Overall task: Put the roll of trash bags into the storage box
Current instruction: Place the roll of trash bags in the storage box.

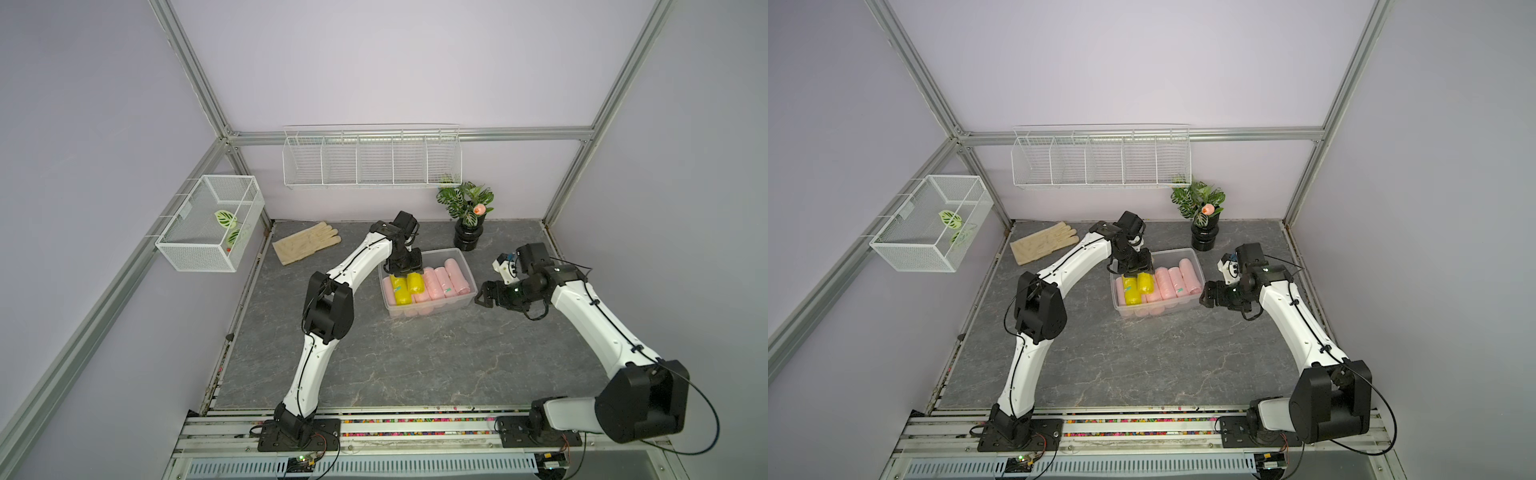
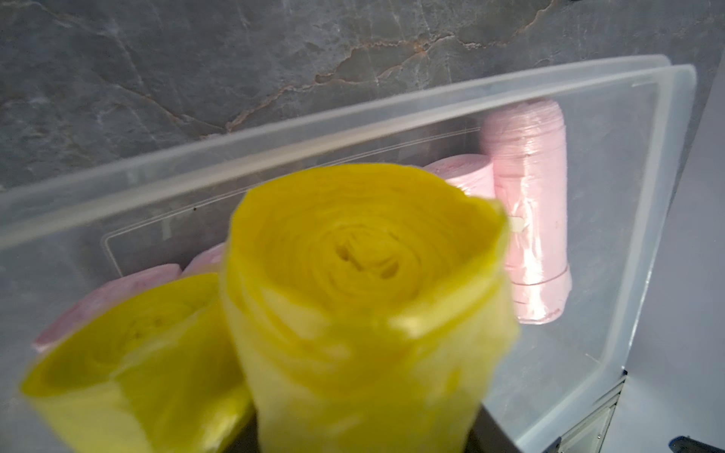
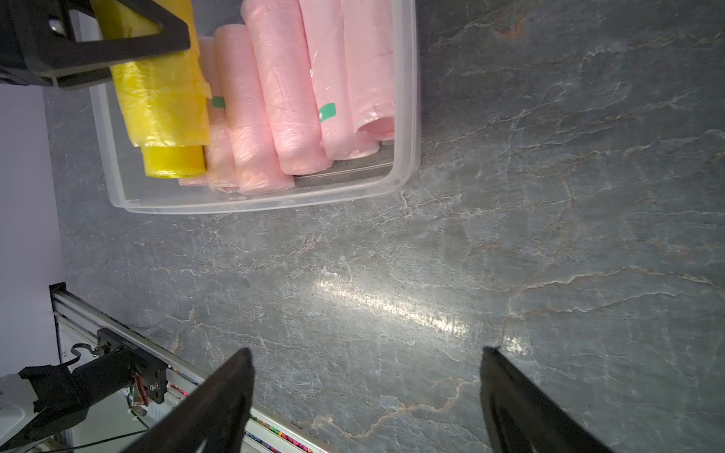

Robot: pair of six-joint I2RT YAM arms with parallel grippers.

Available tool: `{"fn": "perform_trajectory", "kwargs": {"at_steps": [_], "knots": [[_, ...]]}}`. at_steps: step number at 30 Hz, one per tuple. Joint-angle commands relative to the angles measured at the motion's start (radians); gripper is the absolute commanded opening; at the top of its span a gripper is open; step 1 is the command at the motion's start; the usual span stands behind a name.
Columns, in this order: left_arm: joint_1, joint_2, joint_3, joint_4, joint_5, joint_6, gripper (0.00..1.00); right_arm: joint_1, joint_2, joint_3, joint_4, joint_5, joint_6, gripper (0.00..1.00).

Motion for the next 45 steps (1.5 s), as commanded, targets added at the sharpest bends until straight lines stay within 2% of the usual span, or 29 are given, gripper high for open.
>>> {"fn": "perform_trajectory", "kwargs": {"at_steps": [1,19,31,36,45], "knots": [[0.000,0.018,0.016,-0.012,-0.025,-0.014,0.51,-0.007,-0.010,-0.011,0.005,-0.008,-0.001,0.91],[0.000,-0.011,-0.077,0.020,-0.037,-0.070,0.59,-0.006,0.002,0.006,0.006,-0.012,-0.010,0.91],[-0.005,-0.131,-0.194,0.088,-0.066,-0.114,0.64,-0.003,0.057,0.089,0.056,-0.086,0.004,0.90],[-0.008,-0.193,-0.241,0.136,-0.066,-0.132,0.65,0.060,0.118,0.152,0.103,-0.073,0.034,0.89],[-0.012,-0.244,-0.238,0.155,-0.052,-0.104,0.66,0.184,0.348,0.321,0.162,-0.067,0.084,0.88]]}}
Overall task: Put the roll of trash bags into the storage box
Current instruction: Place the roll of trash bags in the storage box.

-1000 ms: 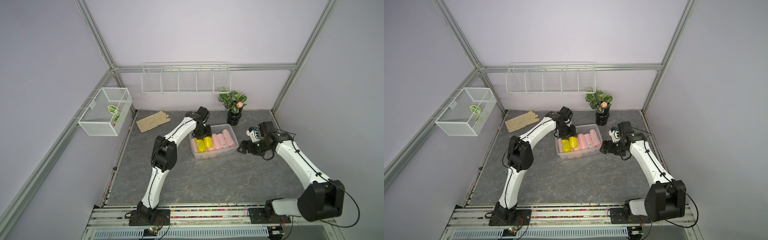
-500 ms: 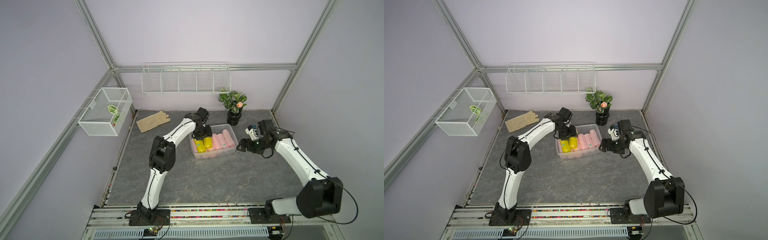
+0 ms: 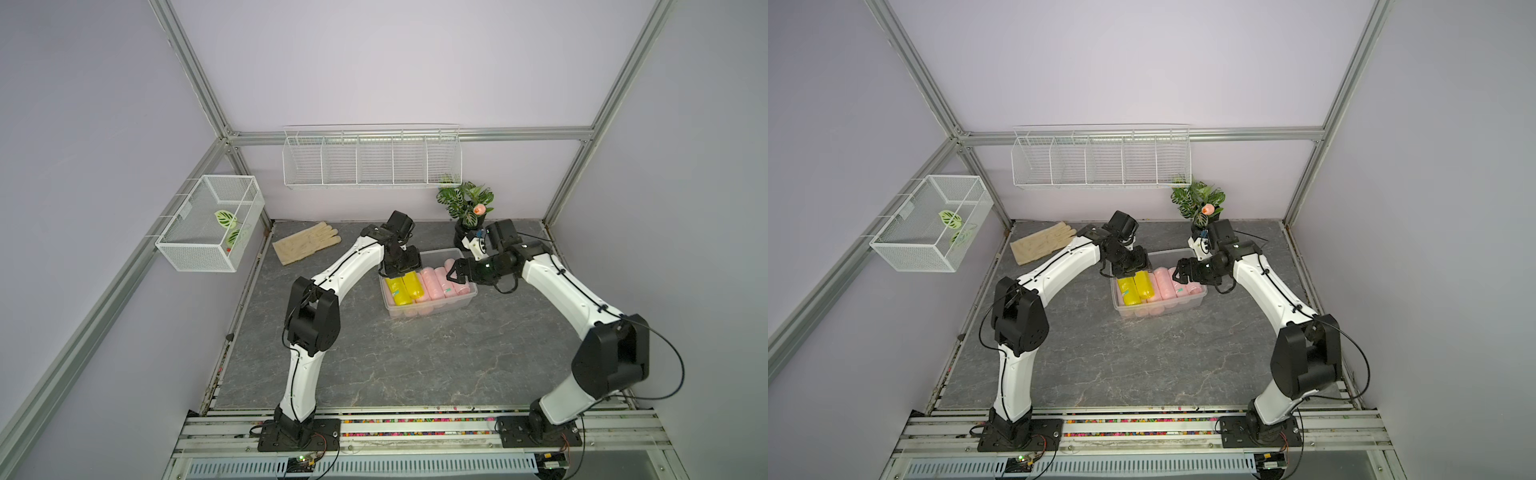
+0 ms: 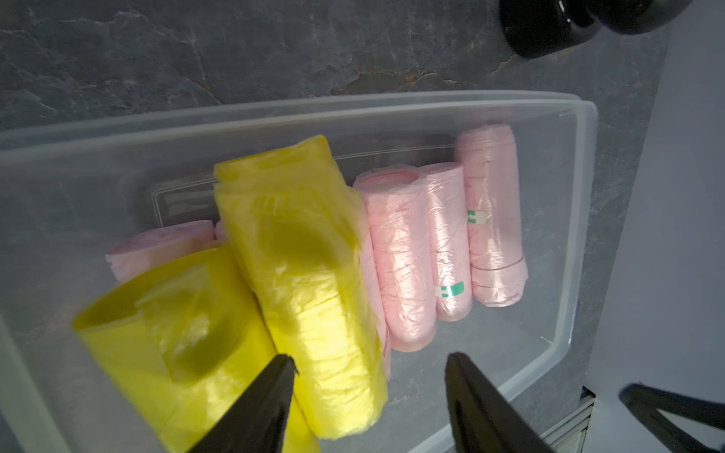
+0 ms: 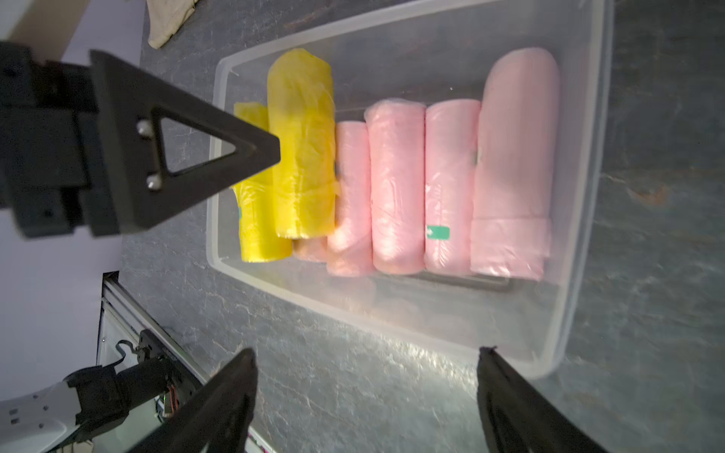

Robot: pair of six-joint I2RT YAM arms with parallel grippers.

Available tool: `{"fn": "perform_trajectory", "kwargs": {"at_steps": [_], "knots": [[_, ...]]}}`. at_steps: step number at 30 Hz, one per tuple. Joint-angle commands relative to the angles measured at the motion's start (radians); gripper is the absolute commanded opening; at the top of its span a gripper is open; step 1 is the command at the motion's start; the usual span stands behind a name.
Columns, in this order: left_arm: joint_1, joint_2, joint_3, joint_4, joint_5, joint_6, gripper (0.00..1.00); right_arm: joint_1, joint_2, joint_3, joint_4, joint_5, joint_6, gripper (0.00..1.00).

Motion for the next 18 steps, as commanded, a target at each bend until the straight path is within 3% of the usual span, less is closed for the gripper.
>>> {"fn": "perform_trajectory", "kwargs": {"at_steps": [1,8,18], "knots": [[-0.006,-0.045,-0.007,0.009,-0.008,0.009,0.66,0.037,0.076,0.051,0.037,0.004,0.039,0.87],[-0.001,-0.157,-0.080,0.032,-0.066,-0.006,0.67,0.095,0.202,0.083,0.120,0.007,0.103,0.82],[0.071,-0.324,-0.297,0.106,-0.072,-0.036,0.67,0.143,0.326,0.146,0.167,-0.008,0.142,0.81]]}}
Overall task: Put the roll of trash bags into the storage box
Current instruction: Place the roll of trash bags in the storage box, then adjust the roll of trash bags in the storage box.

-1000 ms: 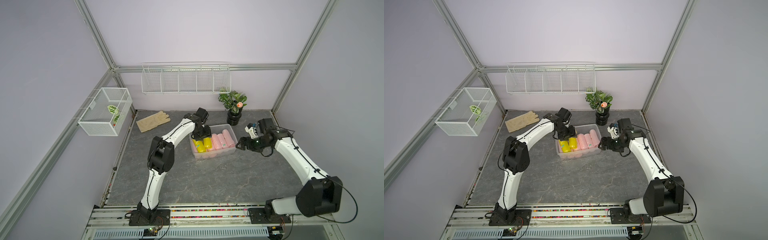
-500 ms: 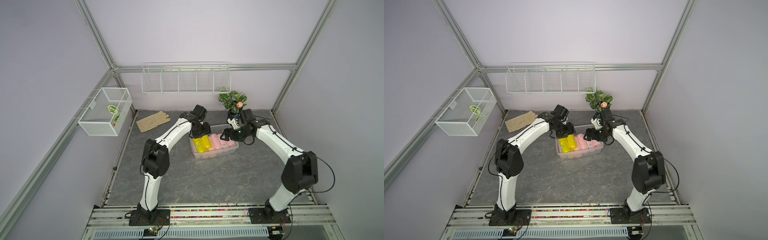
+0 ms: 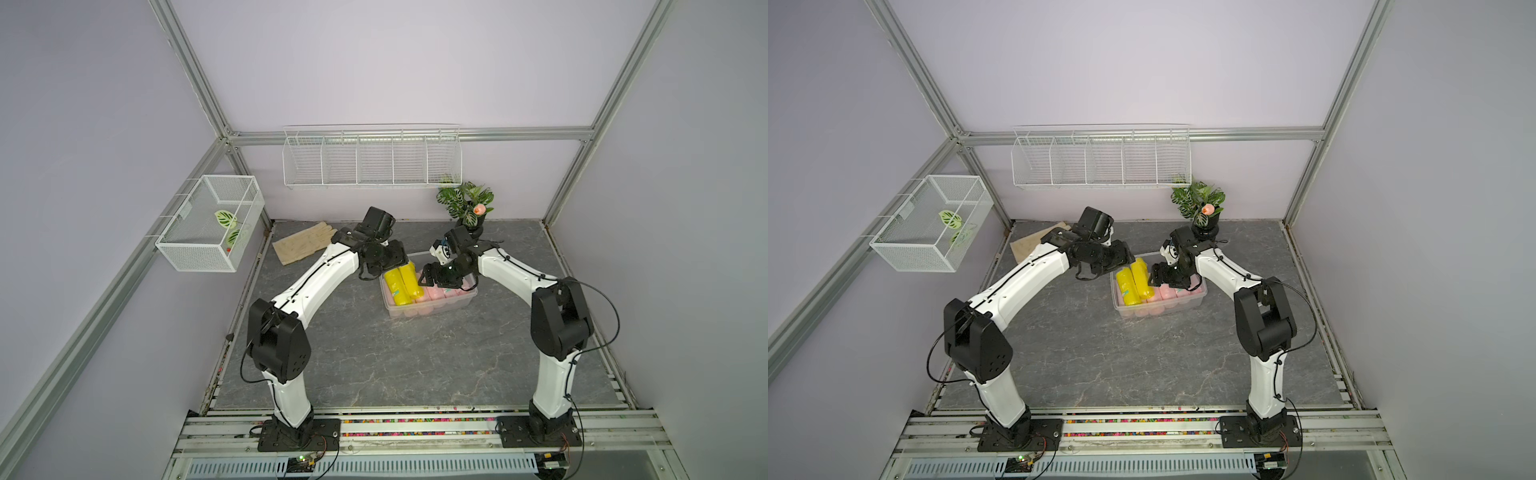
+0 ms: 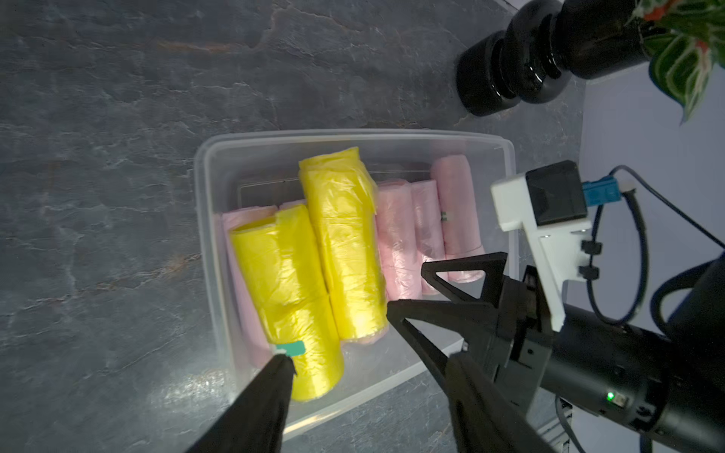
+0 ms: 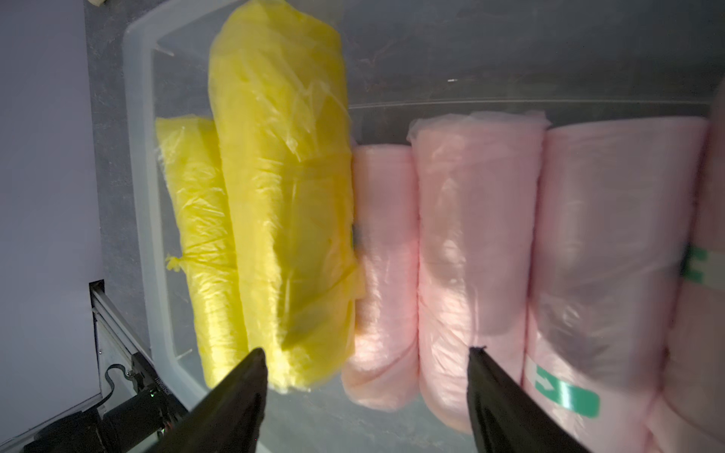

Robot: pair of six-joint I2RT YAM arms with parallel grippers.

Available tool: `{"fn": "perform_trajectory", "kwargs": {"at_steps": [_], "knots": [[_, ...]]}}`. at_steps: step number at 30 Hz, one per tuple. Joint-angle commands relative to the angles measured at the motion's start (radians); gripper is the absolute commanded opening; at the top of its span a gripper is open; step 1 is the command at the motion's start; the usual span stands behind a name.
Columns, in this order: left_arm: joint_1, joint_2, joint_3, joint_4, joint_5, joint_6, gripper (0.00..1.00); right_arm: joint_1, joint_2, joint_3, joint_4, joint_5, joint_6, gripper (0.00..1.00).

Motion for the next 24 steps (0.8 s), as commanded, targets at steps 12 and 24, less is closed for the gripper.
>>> {"fn": "perform_trajectory", "kwargs": {"at_steps": [12,24], "knots": [[0.060,-0.079,-0.145,0.072,0.004,-0.017,0.67,0.011,0.136,0.180,0.072,-0.028,0.097,0.81],[0.079,-0.114,-0.203,0.083,-0.003,-0.013,0.67,0.054,0.212,0.247,0.028,-0.030,0.074,0.75]]}}
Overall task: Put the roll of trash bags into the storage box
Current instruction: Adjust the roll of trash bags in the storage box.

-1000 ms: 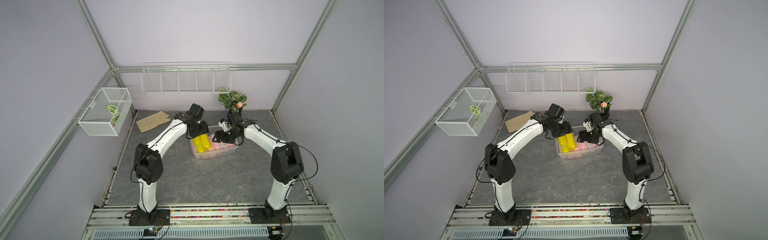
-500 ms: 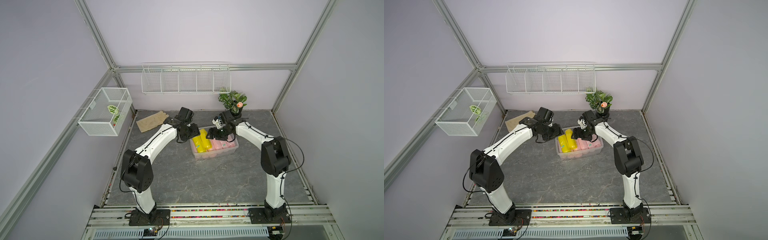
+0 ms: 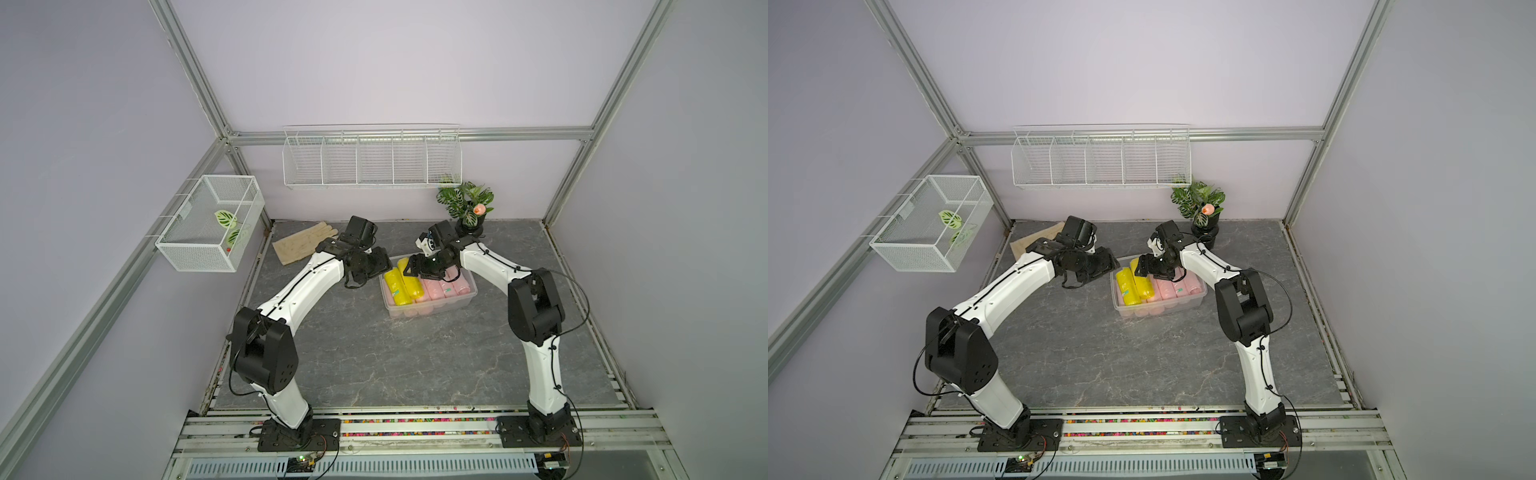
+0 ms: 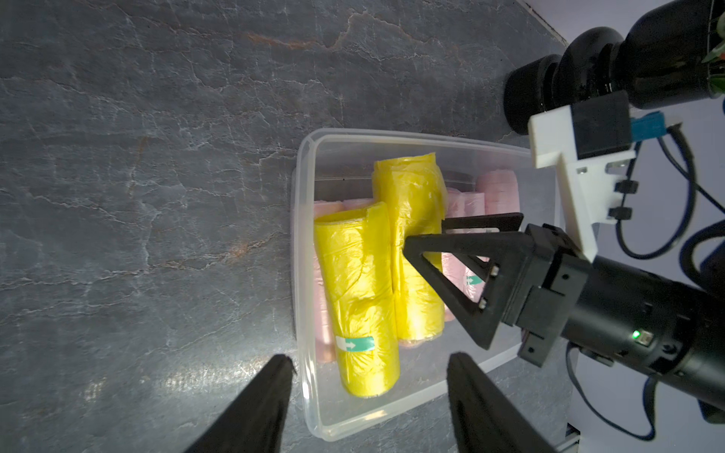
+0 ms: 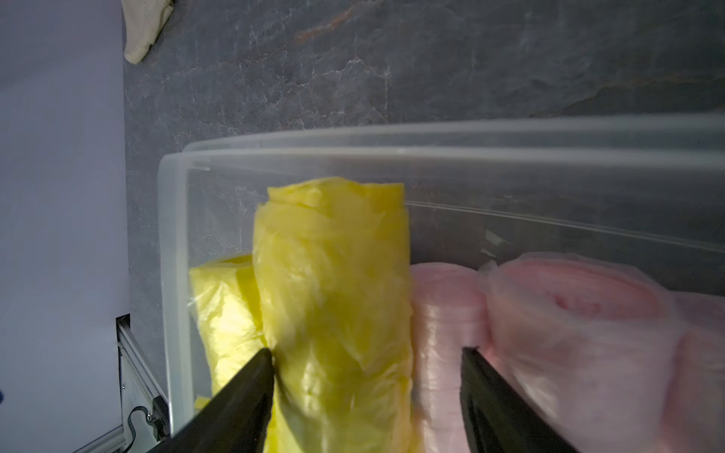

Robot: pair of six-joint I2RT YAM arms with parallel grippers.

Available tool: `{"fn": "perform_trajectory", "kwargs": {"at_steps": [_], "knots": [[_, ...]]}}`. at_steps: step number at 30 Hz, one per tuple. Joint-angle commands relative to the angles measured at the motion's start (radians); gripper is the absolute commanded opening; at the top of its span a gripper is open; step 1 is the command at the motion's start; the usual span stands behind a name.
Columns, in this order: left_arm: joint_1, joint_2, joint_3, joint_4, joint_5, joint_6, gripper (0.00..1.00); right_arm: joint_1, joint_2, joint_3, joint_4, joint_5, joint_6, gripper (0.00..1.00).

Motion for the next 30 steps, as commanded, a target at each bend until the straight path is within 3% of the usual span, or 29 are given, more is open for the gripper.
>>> {"fn": "perform_trajectory", "kwargs": {"at_steps": [1,9,23,24,28,29,30], "knots": [[0.005,-0.026,-0.020,0.013,-0.007,-0.005,0.67,0.014,0.017,0.034,-0.029,-0.007,-0.005,0.73],[0.007,-0.031,-0.036,0.025,-0.001,-0.007,0.67,0.033,-0.010,0.015,-0.082,0.021,-0.037,0.54],[0.009,-0.037,-0.063,0.049,-0.001,-0.006,0.67,0.039,-0.133,-0.137,-0.092,0.036,-0.040,0.52],[0.008,-0.038,-0.068,0.056,-0.005,-0.005,0.67,0.040,-0.134,-0.137,-0.092,0.038,-0.041,0.53],[0.009,-0.050,-0.097,0.084,-0.051,0.016,0.74,0.039,-0.135,-0.122,-0.105,0.059,-0.046,0.82],[0.009,-0.055,-0.102,0.087,-0.074,0.029,0.77,0.040,-0.144,-0.121,-0.103,0.070,-0.045,0.95],[0.010,-0.061,-0.107,0.085,-0.104,0.026,0.79,0.041,-0.156,-0.120,-0.102,0.080,-0.047,0.99]]}}
